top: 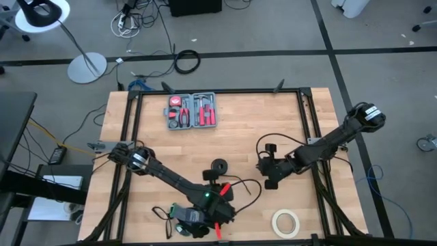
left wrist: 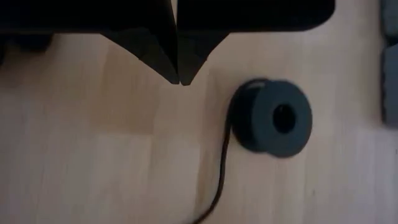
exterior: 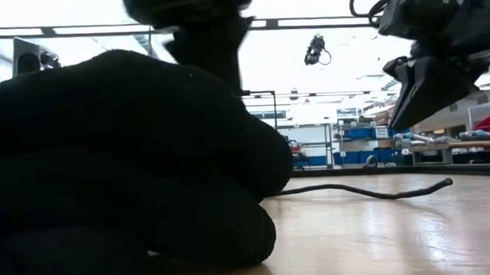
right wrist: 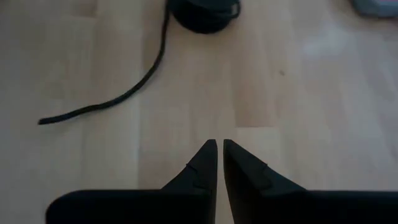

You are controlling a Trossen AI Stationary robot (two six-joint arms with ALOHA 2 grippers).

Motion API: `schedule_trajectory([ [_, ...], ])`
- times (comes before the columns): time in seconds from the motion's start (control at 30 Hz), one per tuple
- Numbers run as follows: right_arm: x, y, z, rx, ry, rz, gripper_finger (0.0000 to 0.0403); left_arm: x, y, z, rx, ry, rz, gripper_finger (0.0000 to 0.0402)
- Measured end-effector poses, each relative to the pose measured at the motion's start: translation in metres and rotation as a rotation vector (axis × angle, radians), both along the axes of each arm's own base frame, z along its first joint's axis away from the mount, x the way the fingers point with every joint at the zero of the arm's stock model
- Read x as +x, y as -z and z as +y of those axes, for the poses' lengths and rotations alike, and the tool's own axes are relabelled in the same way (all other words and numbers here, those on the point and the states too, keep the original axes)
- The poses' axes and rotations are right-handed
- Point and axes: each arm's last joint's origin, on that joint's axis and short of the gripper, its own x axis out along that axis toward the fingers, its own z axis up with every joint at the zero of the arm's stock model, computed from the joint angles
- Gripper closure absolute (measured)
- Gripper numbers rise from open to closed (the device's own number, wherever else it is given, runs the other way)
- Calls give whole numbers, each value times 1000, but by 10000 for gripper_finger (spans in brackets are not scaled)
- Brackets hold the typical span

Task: Coil cords
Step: Coil the black wire cable into the black spool, then return to Home Position

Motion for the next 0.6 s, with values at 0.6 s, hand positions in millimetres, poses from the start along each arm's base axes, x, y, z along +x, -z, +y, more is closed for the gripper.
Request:
schedule_trajectory([
  [0.6,10,9,-27,112,-92,59,392,-2,-59,33,-152,290,5,401],
])
